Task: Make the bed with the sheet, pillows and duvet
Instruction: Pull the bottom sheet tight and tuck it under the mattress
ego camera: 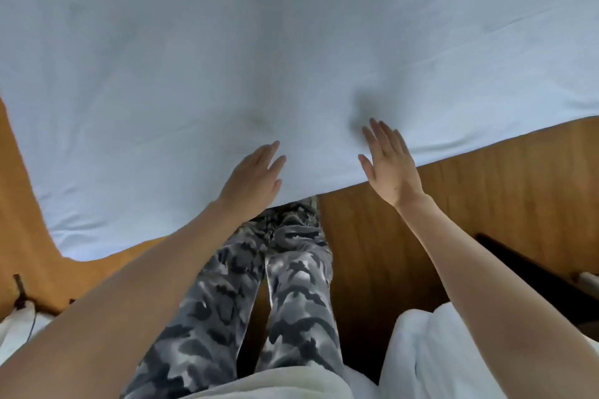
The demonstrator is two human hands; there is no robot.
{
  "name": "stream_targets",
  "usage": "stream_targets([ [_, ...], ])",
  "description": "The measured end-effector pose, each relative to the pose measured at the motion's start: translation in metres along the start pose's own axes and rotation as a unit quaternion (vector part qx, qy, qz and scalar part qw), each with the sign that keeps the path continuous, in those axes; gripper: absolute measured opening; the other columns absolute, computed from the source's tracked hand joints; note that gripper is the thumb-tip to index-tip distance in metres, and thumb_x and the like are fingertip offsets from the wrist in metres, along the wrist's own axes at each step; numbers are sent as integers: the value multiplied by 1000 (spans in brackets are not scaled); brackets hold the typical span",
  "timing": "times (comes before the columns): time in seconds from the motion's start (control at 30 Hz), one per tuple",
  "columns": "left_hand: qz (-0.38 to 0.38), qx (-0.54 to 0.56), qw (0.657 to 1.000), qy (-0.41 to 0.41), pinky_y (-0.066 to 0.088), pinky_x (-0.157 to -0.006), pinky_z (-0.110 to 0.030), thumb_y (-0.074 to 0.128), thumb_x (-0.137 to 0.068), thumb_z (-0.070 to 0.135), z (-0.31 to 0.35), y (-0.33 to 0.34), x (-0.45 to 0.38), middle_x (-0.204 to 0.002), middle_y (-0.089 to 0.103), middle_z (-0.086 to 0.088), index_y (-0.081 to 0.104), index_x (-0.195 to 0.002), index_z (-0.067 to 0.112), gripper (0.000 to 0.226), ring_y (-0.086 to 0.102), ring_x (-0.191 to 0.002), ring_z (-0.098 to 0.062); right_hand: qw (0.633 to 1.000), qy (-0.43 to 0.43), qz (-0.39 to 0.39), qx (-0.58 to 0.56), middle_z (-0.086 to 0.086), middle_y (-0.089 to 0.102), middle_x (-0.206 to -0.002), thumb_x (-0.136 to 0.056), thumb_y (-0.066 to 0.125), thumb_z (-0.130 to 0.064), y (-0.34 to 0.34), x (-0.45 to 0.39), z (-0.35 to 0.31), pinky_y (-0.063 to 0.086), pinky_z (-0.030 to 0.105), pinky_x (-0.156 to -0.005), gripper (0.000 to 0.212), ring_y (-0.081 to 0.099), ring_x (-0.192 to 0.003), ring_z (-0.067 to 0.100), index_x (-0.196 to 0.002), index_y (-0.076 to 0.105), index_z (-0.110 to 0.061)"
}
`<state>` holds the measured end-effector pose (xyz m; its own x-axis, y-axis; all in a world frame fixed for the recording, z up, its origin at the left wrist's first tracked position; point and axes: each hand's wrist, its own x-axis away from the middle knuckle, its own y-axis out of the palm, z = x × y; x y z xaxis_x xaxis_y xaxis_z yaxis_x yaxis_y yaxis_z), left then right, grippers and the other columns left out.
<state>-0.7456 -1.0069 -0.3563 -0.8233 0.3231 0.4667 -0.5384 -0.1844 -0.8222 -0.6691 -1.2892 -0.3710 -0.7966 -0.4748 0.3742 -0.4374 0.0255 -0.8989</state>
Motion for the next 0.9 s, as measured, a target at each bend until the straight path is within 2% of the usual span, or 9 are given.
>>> stream_targets([
  [0.13,44,-83,988,119,26,-115,-47,56,-94,23,-1,45,-43,-153,31,-22,41,-143,2,55,32,-140,-37,999,14,45,-4,16,21,-157,-104,36,-33,48,-26,24,17,46,-119,53,19,-146,30,-149,26,-6],
  [0.23,64,-111,981,142,16,-120,-47,39,-101,30,-14,73,-58,-157,20,-21,28,-148,0,57,17,-147,-34,998,-1,60,7,14,8,-160,-105,28,-39,83,-26,20,10,46,-121,60,3,-149,25,-153,13,-7],
  [0.3,73,-132,978,147,12,-121,-46,31,-103,37,-31,92,-52,-159,14,-20,19,-150,-1,62,11,-148,-32,996,35,78,4,13,3,-160,-104,22,-41,104,-24,-1,4,44,-121,62,-1,-148,24,-153,10,-5],
  [0.43,105,-157,955,230,14,-121,-47,35,-102,38,-66,126,-7,-158,15,-18,19,-151,-1,64,11,-148,-31,995,20,98,-20,9,-2,-158,-102,26,-43,145,-23,-98,2,40,-121,65,-3,-148,22,-152,10,-3],
  [0.63,170,-187,918,307,31,-116,-41,33,-102,13,-155,163,97,-154,30,-16,31,-147,0,47,29,-143,-28,993,-24,113,-14,13,10,-156,-100,25,-32,202,-8,-249,2,38,-121,58,3,-147,23,-149,22,0],
  [0.73,157,-177,915,326,28,-117,-40,34,-99,8,-203,175,154,-155,30,-15,33,-147,0,48,26,-145,-26,992,-31,121,-13,16,15,-156,-100,31,-29,230,6,-319,3,40,-121,57,1,-148,23,-147,24,1],
  [0.8,120,-157,927,318,21,-120,-39,44,-96,10,-233,180,191,-155,30,-15,35,-146,1,52,25,-145,-25,992,-44,117,-15,19,20,-155,-100,30,-29,245,11,-362,6,42,-121,56,7,-148,26,-147,25,2],
  [0.87,78,-113,940,312,17,-121,-38,53,-92,14,-259,178,230,-152,36,-16,39,-145,0,56,30,-143,-26,988,-129,87,-2,20,23,-155,-102,28,-30,252,18,-402,11,44,-121,55,12,-147,29,-147,25,1],
  [0.9,59,-74,946,310,23,-119,-38,56,-91,13,-271,174,250,-147,44,-16,44,-142,0,53,38,-138,-28,980,-188,68,12,19,24,-155,-102,28,-31,251,21,-423,15,45,-120,55,15,-147,29,-147,27,0],
])
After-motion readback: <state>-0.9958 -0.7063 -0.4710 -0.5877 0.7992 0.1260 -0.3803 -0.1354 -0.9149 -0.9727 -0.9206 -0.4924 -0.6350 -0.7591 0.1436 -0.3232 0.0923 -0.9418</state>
